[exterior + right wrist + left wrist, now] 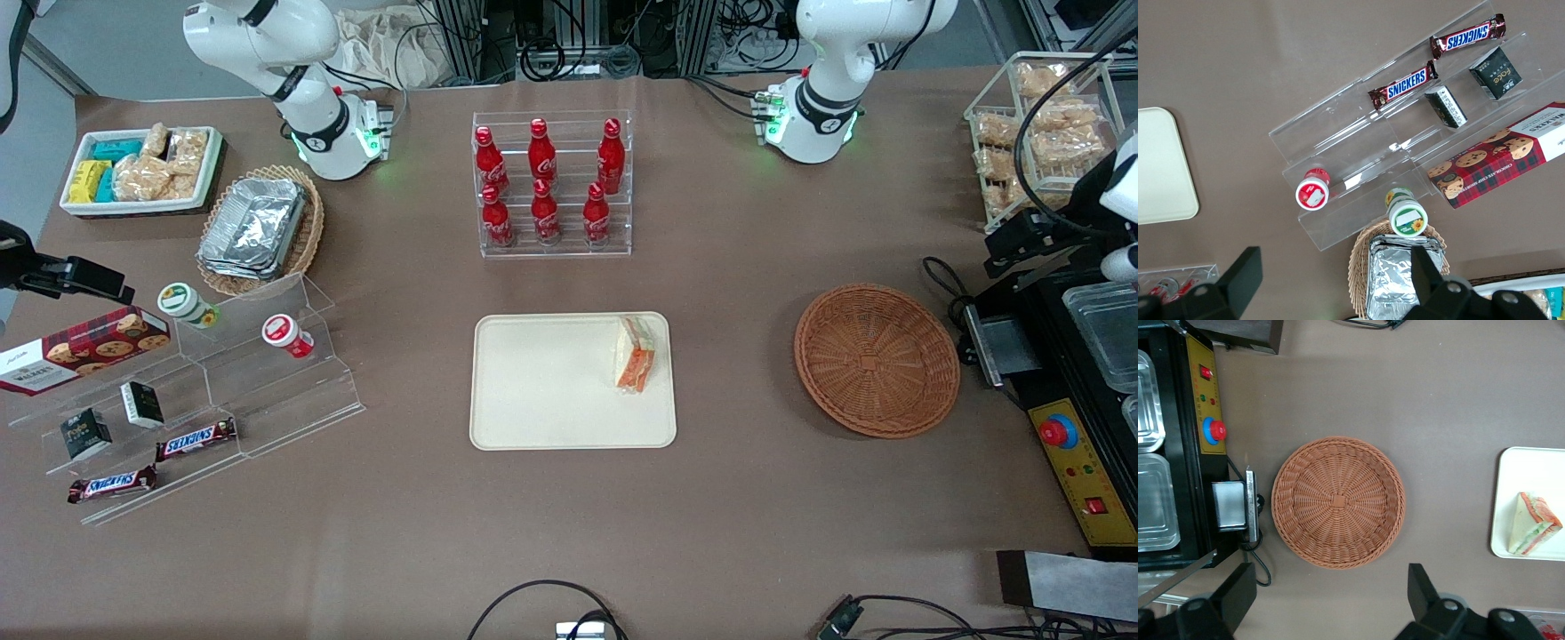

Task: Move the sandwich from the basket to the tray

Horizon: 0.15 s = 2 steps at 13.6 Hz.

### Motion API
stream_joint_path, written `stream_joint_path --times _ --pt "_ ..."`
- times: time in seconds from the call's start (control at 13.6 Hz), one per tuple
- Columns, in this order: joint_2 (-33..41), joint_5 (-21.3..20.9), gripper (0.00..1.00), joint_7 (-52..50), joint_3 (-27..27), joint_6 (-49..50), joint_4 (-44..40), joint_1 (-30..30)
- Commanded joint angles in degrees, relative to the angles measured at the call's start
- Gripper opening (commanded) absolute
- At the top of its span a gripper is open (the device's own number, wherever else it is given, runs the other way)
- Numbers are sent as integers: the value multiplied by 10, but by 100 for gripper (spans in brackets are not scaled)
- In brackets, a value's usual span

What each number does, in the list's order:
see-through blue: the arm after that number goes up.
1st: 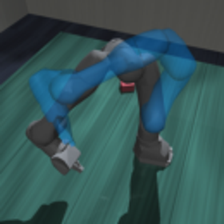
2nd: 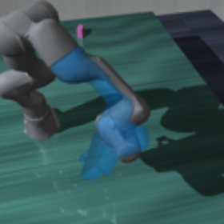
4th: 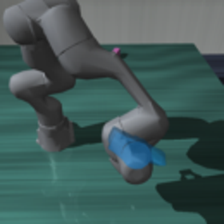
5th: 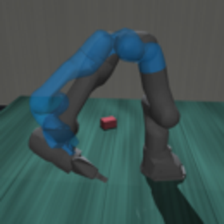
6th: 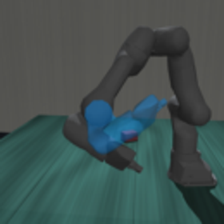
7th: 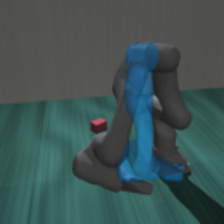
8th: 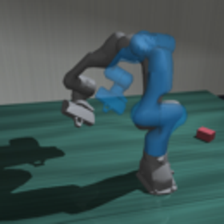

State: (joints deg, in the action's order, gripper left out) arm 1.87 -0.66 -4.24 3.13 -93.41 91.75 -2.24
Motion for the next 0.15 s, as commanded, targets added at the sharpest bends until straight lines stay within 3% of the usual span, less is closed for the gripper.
stream_joint_path --times 0.0,0.07 --pt "16 15 100 7 -8 16 10 7" --pt "16 17 100 8 -8 26 7 7"
